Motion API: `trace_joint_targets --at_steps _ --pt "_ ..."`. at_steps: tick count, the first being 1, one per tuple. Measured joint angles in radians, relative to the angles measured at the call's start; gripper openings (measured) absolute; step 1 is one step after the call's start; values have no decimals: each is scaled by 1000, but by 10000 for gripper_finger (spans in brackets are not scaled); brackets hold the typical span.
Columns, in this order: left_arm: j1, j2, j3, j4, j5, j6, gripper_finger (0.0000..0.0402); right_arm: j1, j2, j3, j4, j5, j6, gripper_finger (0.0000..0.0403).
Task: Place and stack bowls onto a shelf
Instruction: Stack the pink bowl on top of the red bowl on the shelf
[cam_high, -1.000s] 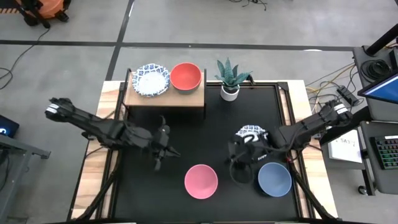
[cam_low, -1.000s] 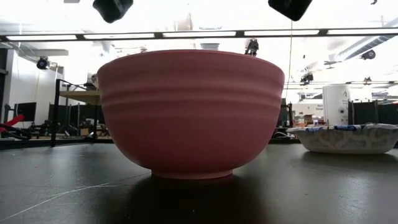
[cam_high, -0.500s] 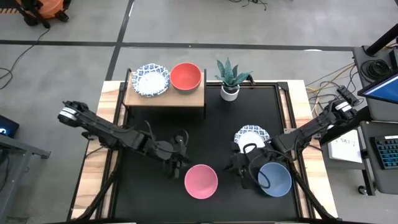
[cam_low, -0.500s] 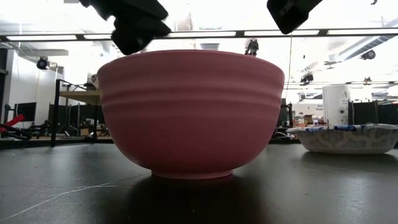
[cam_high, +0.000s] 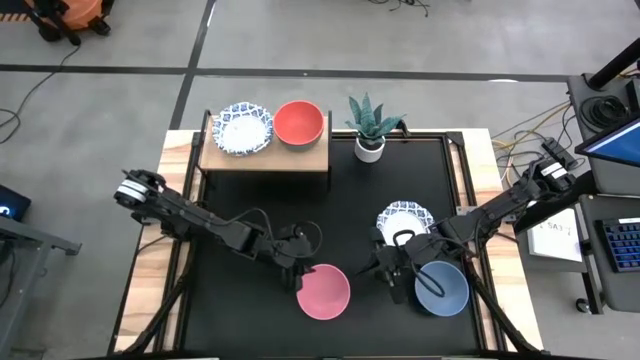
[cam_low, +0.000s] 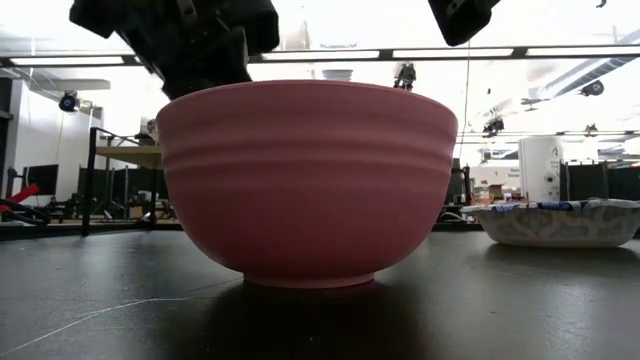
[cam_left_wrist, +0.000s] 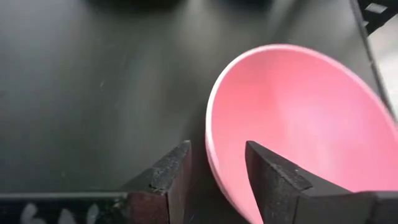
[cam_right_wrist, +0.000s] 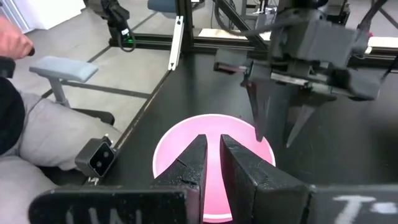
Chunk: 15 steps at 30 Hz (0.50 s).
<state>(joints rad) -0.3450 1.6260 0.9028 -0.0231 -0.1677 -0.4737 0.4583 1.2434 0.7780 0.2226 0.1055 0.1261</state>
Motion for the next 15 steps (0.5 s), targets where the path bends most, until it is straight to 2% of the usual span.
trace_joint_targets --at_steps 9,12,15 --pt "0 55 0 3 -6 -28 111 0 0 0 0 0 3 33" --pt "0 58 0 4 -6 -38 81 0 0 0 1 0 3 34" --pt "0 57 0 5 -7 -51 34 0 0 0 0 0 3 34"
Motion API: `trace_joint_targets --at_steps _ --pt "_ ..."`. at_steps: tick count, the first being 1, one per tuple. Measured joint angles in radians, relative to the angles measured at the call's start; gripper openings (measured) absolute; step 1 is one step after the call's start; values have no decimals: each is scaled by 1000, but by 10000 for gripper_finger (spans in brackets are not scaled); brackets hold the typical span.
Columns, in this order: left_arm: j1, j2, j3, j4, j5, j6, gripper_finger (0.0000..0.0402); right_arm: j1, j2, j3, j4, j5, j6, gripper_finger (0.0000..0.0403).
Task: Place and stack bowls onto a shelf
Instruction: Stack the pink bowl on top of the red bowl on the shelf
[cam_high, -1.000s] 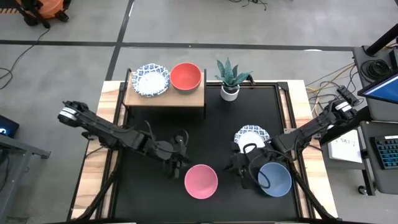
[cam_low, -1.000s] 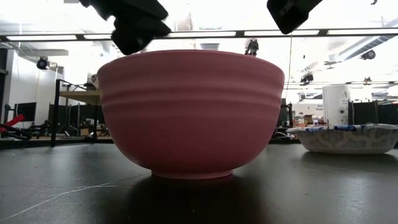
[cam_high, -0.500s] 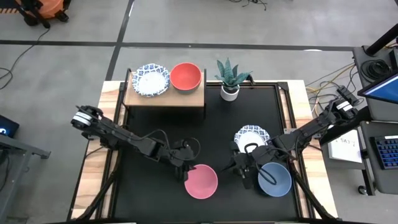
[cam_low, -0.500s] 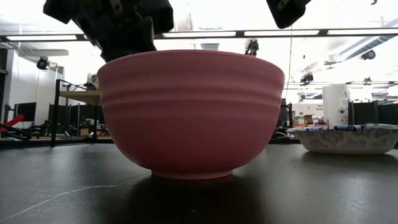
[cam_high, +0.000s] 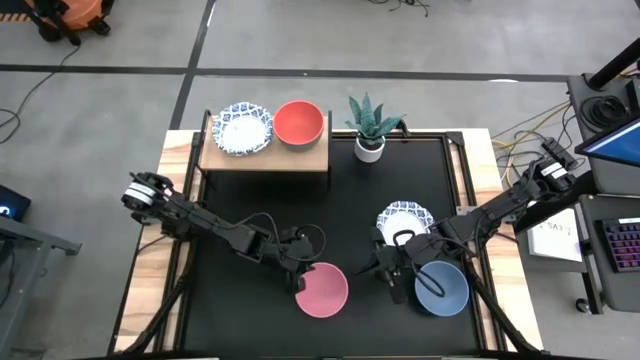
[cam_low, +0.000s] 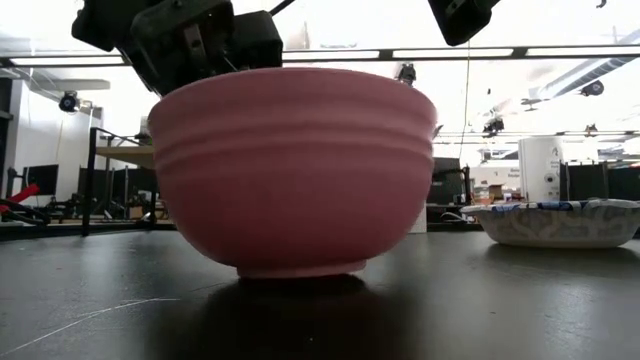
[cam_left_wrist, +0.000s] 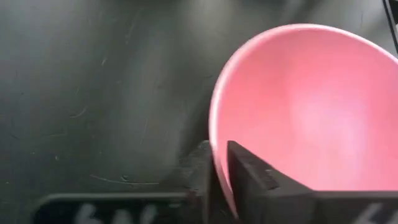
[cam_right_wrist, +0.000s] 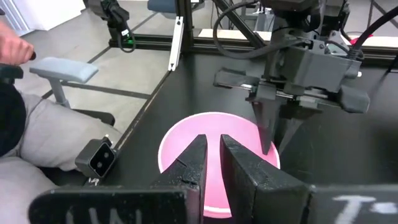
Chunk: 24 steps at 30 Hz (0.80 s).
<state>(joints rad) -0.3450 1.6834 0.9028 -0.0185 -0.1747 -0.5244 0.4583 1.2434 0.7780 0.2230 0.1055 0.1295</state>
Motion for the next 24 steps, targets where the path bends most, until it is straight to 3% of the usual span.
trace_joint_targets --at_steps 2,8,13,18,24 --pt "0 0 0 0 -1 -17 9 0 0 0 0 0 0 34" --pt "0 -30 2 -8 0 -61 2 0 0 0 0 0 0 34" --pt "7 -140 60 -46 26 -5 2 0 0 0 0 0 7 34" --pt "50 -283 207 -279 18 91 1 0 0 0 0 0 11 34" --pt "135 -355 458 -664 -118 196 1 0 0 0 0 0 11 34"
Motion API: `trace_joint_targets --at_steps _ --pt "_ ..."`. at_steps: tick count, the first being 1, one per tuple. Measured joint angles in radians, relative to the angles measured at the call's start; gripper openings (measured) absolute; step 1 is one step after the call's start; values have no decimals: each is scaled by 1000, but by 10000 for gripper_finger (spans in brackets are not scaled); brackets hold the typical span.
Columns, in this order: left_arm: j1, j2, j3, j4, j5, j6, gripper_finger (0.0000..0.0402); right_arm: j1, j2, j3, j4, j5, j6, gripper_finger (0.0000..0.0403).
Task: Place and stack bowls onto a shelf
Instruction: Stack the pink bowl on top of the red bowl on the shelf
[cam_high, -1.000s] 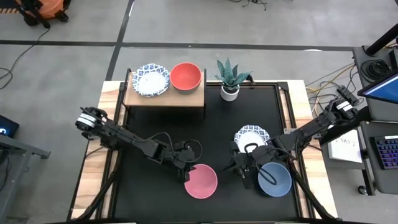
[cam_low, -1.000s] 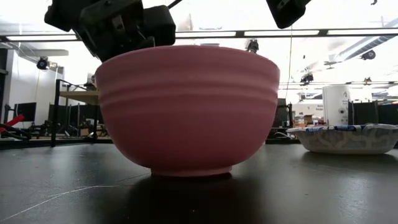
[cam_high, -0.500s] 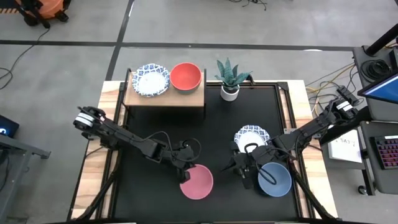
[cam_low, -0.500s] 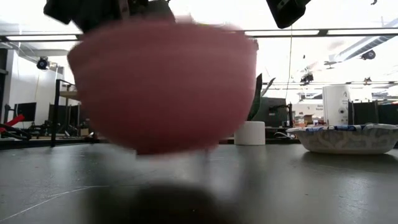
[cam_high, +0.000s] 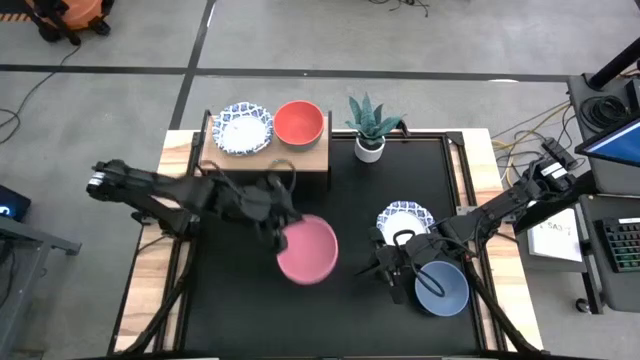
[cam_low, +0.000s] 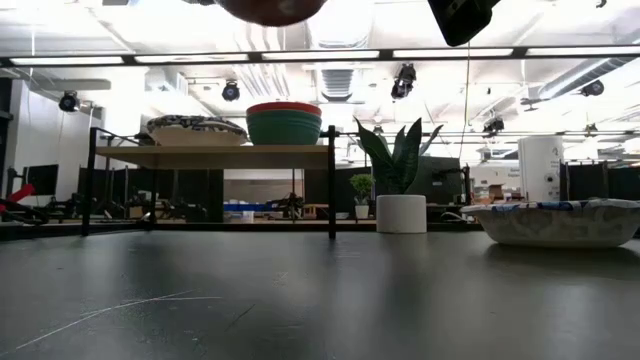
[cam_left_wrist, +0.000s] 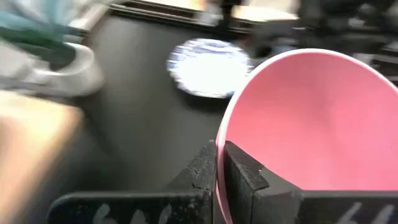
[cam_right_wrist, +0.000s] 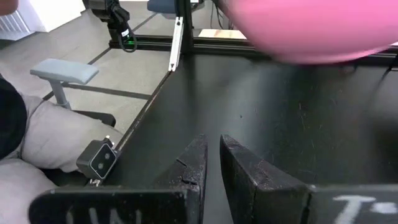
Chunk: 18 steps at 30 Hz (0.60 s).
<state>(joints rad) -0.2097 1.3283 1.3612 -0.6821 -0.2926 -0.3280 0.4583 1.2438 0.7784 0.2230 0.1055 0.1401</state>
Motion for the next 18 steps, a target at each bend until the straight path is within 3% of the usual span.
trace_joint_targets --at_steps 4,11,18 --pt "86 3 165 -183 -56 92 0 0 0 0 0 0 0 34" --pt "321 37 377 -355 -57 257 0 0 0 0 0 0 0 34" --pt "603 79 453 -376 -20 364 0 0 0 0 0 0 -3 34"
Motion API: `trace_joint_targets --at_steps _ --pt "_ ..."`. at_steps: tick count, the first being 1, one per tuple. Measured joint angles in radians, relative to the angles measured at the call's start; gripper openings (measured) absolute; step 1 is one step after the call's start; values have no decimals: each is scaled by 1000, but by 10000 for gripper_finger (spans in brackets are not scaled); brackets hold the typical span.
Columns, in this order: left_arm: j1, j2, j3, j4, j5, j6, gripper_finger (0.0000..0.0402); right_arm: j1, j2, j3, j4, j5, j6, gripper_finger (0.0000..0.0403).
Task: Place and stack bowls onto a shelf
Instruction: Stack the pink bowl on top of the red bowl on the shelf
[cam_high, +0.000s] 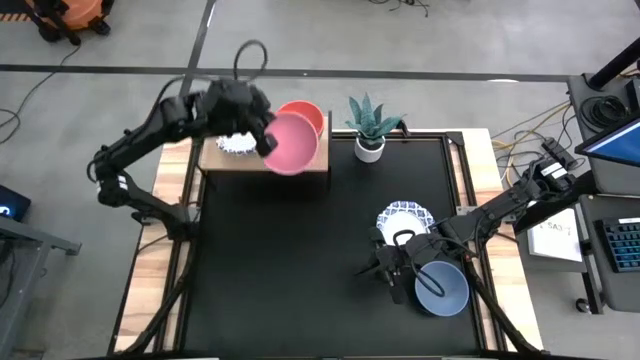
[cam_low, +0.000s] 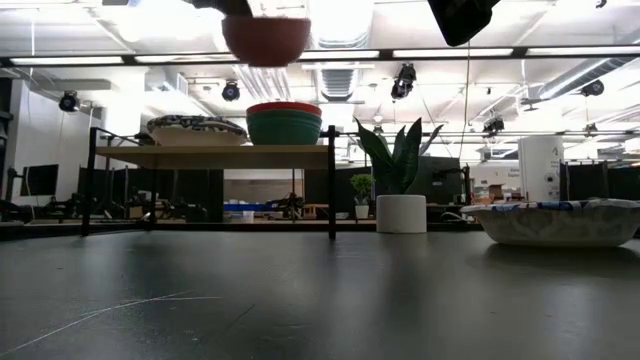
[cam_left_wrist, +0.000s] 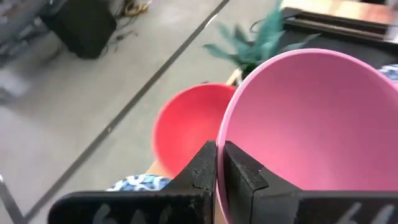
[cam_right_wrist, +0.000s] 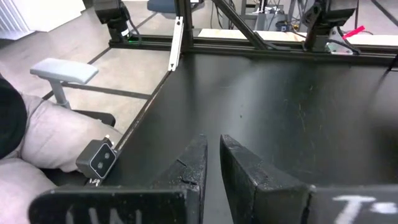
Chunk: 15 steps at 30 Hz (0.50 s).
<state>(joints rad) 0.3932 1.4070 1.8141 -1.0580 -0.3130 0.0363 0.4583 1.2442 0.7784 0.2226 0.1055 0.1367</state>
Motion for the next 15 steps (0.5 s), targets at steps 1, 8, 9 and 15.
trace_joint_targets --at_steps 1,8,9,15 --pt "41 9 5 0 28 8 0 0 0 0 0 0 -1 34" --pt "228 79 12 44 179 68 0 0 0 0 0 0 -5 33" --pt "244 92 12 57 193 77 0 0 0 0 -1 0 -5 34" --pt "295 159 31 71 221 115 0 0 0 0 -1 0 -5 33"
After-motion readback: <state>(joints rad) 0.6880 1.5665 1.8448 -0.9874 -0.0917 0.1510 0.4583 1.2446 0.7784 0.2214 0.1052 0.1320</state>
